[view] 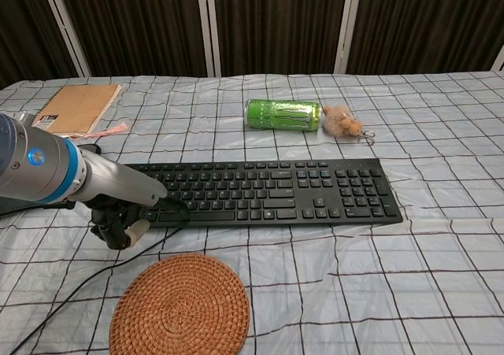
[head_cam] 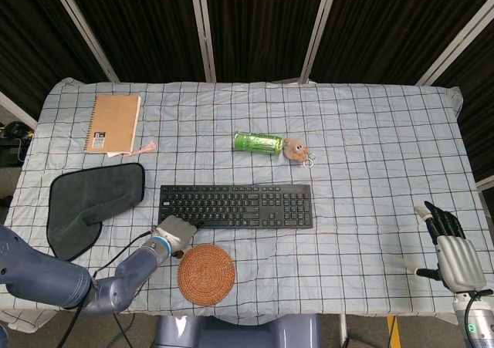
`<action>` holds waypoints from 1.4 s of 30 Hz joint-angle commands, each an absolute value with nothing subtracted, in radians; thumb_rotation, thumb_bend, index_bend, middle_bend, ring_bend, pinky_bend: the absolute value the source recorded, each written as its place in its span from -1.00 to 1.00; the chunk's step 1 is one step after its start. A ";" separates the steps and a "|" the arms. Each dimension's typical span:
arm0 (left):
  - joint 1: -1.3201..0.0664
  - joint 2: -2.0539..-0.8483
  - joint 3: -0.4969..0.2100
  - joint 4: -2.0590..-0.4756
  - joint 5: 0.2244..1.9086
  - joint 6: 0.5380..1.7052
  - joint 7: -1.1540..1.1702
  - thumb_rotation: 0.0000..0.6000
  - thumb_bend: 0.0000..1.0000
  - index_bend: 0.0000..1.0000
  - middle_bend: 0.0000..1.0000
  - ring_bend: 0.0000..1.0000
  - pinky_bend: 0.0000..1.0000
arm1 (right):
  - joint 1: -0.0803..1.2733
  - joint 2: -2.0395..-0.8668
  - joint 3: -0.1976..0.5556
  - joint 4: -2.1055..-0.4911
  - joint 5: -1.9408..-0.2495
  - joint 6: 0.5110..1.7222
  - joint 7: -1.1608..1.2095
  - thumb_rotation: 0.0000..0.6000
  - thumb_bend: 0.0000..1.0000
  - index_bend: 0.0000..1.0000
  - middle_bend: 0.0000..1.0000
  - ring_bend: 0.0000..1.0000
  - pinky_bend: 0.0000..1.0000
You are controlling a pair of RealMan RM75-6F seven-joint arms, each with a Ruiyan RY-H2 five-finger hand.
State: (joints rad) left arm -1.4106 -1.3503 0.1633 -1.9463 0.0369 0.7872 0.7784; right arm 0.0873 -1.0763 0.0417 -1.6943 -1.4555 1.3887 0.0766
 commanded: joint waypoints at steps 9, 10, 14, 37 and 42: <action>-1.395 -1.267 0.144 -2.011 0.126 0.863 0.715 1.00 0.65 -0.93 0.54 0.34 -0.07 | 0.084 -1.081 0.046 -1.686 -1.456 1.400 0.073 1.00 -0.79 -0.86 -1.00 -1.00 -0.99; -1.387 -1.253 0.140 -2.024 0.144 0.880 0.706 1.00 0.65 -0.93 0.49 0.30 -0.10 | 0.084 -1.081 0.046 -1.686 -1.456 1.400 0.071 1.00 -0.79 -0.86 -1.00 -1.00 -0.99; -1.305 -1.162 0.161 -2.148 0.294 1.041 0.659 1.00 0.47 -1.00 -0.20 -0.30 -0.42 | 0.084 -1.085 0.046 -1.685 -1.457 1.402 0.059 1.00 -0.80 -0.86 -1.00 -1.00 -0.99; -0.383 -1.209 0.468 -1.783 1.288 1.954 0.294 1.00 -0.80 -1.00 -1.00 -1.00 -1.00 | 0.081 -1.108 0.047 -1.674 -1.497 1.443 0.007 1.00 -0.80 -0.86 -1.00 -1.00 -0.99; -0.337 -1.218 0.432 -1.740 1.322 1.959 0.275 1.00 -0.80 -1.00 -1.00 -1.00 -1.00 | 0.081 -1.118 0.043 -1.667 -1.512 1.451 0.004 1.00 -0.80 -0.86 -1.00 -1.00 -0.99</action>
State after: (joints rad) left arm -0.3470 -1.2112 0.4421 -1.7492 1.3123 1.9562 0.2799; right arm 0.0814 -1.1169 0.0439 -1.6679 -1.5117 1.4502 0.0045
